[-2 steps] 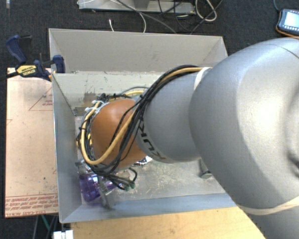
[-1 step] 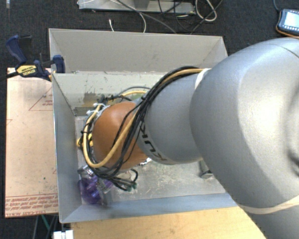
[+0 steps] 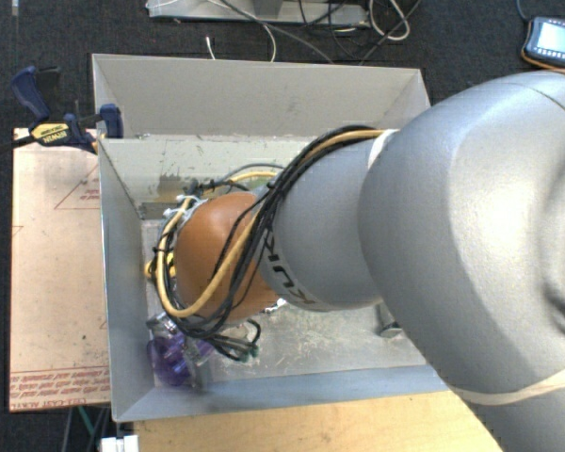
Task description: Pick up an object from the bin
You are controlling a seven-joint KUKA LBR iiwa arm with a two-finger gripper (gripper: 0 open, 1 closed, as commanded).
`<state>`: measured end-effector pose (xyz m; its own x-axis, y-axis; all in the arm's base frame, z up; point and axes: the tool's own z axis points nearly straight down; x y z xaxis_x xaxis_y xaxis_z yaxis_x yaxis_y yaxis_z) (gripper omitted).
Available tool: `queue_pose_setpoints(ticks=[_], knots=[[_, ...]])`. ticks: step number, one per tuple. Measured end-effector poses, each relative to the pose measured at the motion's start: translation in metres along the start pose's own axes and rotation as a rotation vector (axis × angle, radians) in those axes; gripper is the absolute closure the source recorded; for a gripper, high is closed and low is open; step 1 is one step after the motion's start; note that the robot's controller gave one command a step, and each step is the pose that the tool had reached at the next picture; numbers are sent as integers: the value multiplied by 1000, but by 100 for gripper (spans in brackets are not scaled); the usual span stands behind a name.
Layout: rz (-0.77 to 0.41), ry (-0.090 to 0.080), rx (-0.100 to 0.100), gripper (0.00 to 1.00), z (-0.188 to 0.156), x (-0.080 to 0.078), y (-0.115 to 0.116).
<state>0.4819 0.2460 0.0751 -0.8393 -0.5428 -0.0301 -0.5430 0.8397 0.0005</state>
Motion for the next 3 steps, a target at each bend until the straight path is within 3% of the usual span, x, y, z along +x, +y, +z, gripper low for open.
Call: queue_pose_setpoints(ticks=[1,2,3], knots=[[-20,1,-2,100,0,1,-4],[-149,-4,-1,100,4,-6,-24],[-98,6,-4,100,-106,3,-21]])
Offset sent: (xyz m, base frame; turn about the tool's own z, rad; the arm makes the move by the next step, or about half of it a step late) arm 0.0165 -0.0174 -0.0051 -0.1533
